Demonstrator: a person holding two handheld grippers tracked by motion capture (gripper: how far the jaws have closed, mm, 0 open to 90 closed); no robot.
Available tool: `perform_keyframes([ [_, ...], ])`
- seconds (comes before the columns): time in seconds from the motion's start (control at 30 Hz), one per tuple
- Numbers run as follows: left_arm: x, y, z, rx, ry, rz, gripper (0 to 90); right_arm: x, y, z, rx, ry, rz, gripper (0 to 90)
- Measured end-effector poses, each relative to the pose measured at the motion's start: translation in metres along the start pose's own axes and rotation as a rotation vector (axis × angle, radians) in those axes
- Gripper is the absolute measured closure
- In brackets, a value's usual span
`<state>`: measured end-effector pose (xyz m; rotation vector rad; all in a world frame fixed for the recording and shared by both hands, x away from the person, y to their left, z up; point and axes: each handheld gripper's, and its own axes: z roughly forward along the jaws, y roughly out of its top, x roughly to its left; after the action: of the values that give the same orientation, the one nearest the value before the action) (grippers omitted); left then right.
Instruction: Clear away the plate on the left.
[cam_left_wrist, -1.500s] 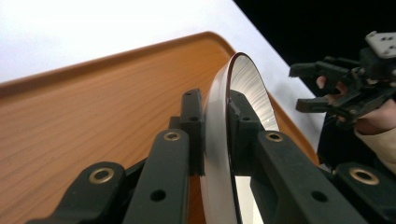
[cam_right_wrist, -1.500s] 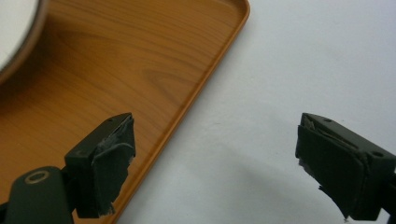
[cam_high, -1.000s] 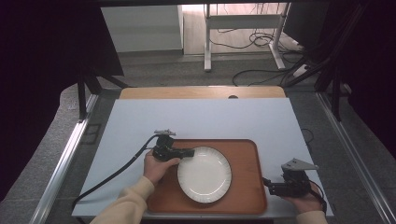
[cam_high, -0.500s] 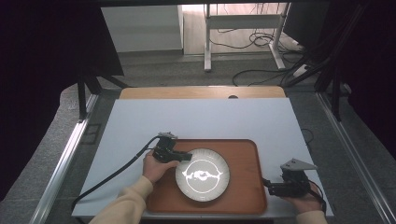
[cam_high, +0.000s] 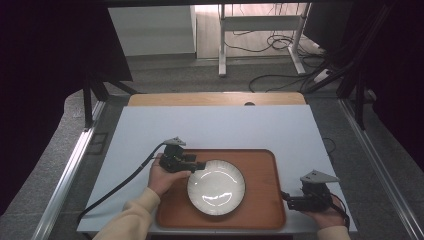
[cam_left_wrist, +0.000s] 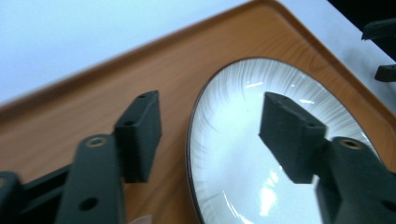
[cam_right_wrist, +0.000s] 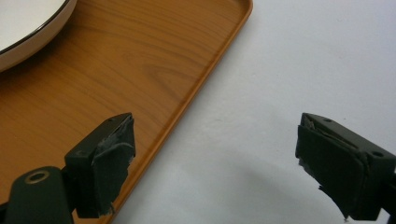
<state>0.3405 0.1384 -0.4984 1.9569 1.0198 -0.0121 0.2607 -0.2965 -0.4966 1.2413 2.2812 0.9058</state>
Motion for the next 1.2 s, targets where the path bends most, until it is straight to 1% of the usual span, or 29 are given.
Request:
perform_keyframes([
  [0.03,-0.003,0.001,-0.009,-0.010,0.002,0.025,33.3,0.000,0.000,0.000,-0.001,0.000,0.000,12.4],
  [0.07,-0.004,0.001,-0.014,-0.016,0.008,0.038,32.6,0.000,0.000,0.000,-0.003,0.001,0.000,12.4],
  [0.1,-0.006,0.001,-0.019,-0.021,0.016,0.048,32.0,0.000,0.000,-0.001,-0.005,0.000,0.000,12.4],
  [0.13,-0.006,0.001,-0.019,-0.021,0.016,0.048,31.2,0.000,0.000,-0.001,-0.005,0.000,0.000,12.4],
  [0.17,-0.009,-0.001,-0.031,-0.024,0.042,0.073,30.6,0.000,0.000,-0.001,-0.006,0.001,0.000,12.4],
  [0.2,-0.009,-0.001,-0.031,-0.024,0.042,0.073,30.2,0.000,0.000,-0.001,-0.006,0.001,0.000,12.4],
  [0.23,-0.009,-0.003,-0.038,-0.027,0.056,0.085,30.2,0.000,0.000,-0.001,-0.007,0.001,0.000,12.4],
  [0.33,-0.006,-0.010,-0.057,-0.051,0.075,0.080,29.6,0.000,0.000,-0.001,-0.008,0.003,0.000,12.4],
  [0.37,-0.004,-0.016,-0.068,-0.061,0.093,0.074,29.5,0.001,0.000,-0.001,-0.012,0.005,-0.001,12.4],
  [0.5,0.000,-0.027,-0.087,-0.077,0.133,0.063,29.1,0.003,0.001,-0.001,-0.013,0.009,-0.010,12.4],
  [0.53,0.000,-0.027,-0.087,-0.077,0.133,0.063,29.1,0.003,0.001,-0.001,-0.012,0.009,-0.014,12.4],
  [0.57,0.001,-0.031,-0.095,-0.091,0.142,0.047,29.0,0.003,0.001,-0.001,-0.012,0.011,-0.015,12.4],
  [0.63,0.000,-0.036,-0.102,-0.097,0.165,0.047,28.9,0.003,0.001,-0.001,-0.017,0.013,-0.013,12.4],
  [0.77,-0.001,-0.047,-0.112,-0.111,0.178,0.030,28.9,0.004,0.001,-0.002,-0.021,0.018,-0.013,12.4],
  [0.8,-0.002,-0.049,-0.114,-0.109,0.193,0.033,28.6,0.004,0.001,-0.002,-0.022,0.020,-0.013,12.4],
  [0.83,-0.002,-0.052,-0.116,-0.118,0.197,0.026,28.6,0.004,0.001,-0.002,-0.021,0.021,-0.013,12.4],
  [0.87,-0.002,-0.052,-0.116,-0.118,0.197,0.026,28.6,0.004,0.001,-0.002,-0.021,0.021,-0.013,12.4],
  [0.9,-0.002,-0.058,-0.120,-0.121,0.195,0.019,28.5,0.004,0.001,-0.002,-0.024,0.023,-0.015,12.4],
  [0.97,-0.001,-0.063,-0.123,-0.120,0.209,0.013,28.4,0.004,0.001,-0.002,-0.028,0.024,-0.016,12.4],
  [1.0,-0.001,-0.063,-0.123,-0.120,0.209,0.013,28.3,0.004,0.001,-0.002,-0.028,0.024,-0.016,12.4],
  [1.03,0.000,-0.067,-0.124,-0.130,0.205,0.001,28.3,0.004,0.001,-0.002,-0.030,0.026,-0.016,12.4],
  [1.2,0.003,-0.068,-0.123,-0.130,0.205,-0.006,27.9,0.004,0.002,-0.003,-0.036,0.025,-0.019,12.4],
])
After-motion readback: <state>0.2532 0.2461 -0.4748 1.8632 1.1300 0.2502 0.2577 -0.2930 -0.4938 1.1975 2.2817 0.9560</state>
